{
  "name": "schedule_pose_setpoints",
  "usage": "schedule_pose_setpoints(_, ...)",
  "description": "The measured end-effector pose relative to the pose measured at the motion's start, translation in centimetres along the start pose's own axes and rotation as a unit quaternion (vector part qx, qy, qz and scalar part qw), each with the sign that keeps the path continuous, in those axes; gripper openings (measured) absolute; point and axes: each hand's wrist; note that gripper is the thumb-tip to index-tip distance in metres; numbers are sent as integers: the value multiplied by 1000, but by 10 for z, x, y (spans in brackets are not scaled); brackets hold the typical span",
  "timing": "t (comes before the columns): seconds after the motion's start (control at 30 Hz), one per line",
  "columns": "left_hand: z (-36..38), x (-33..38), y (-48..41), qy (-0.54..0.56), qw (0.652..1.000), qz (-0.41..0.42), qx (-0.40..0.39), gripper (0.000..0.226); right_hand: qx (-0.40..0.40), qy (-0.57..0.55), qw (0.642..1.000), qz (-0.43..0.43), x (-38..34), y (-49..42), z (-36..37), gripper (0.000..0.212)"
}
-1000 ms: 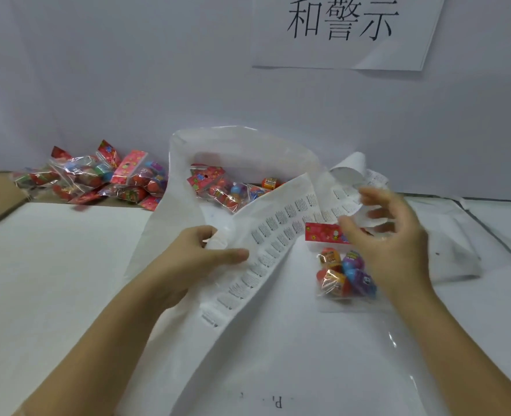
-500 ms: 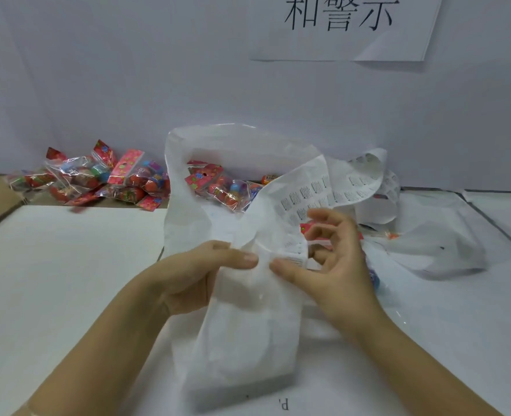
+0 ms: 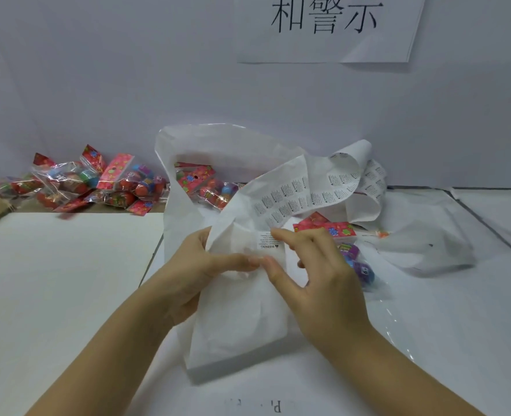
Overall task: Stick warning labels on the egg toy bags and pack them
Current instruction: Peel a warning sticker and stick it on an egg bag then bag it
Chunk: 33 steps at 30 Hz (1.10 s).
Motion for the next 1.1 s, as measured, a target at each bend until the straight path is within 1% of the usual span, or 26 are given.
schedule_pose_setpoints(0.1,1,3,2,-3,1000,7,1,35,-41,-41,997,41,-2,-2,-2,41)
schedule_pose_setpoints(0.2,2,6,5,-13,1000,16,-7,29,-73,-82,992,58,-3,-1,-2,43)
schedule_pose_setpoints(0.23,2,7,6,-19,1000,18,-9,28,-78,-83,992,60,-2,-1,-1,44)
schedule_pose_setpoints(0.3,1,8,7,-32,999,23,-1,37,-72,-71,993,65,-1,-1,-1,46)
schedule_pose_setpoints(0.37,3,7,7,-32,999,33,22,42,-36,-46,997,48,0,-3,-1,47)
schedule_pose_setpoints(0.43,7,6,7,-19,998,38,36,40,1,-10,1000,-2,-1,-3,-2,37)
schedule_pose_setpoints(0.47,8,6,7,-19,998,40,37,36,4,1,1000,-16,-2,-2,-2,32)
schedule_pose_setpoints(0.5,8,7,8,-24,998,41,38,31,-3,2,1000,-14,-2,-2,-2,30)
schedule_pose_setpoints(0.57,7,8,8,-36,998,43,38,19,-25,-14,999,18,-3,-2,-2,27)
schedule_pose_setpoints(0.63,7,8,9,-43,997,46,34,16,-34,-13,999,27,-2,-2,-2,25)
schedule_pose_setpoints(0.73,8,7,9,-61,997,39,19,19,-26,-5,1000,9,-2,-3,-3,29)
schedule_pose_setpoints(0.83,7,5,8,-66,997,31,8,17,-23,-1,1000,-9,0,-6,-4,28)
schedule_pose_setpoints(1.0,6,3,7,-70,997,18,13,15,-30,67,992,-105,5,-7,-3,30)
schedule_pose_setpoints(1.1,4,3,5,-70,998,9,1,18,-48,58,992,-105,7,-10,-6,33)
Point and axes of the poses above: each hand's wrist, its own y-axis away from the middle knuckle, its own z-axis out of the palm, x = y × z
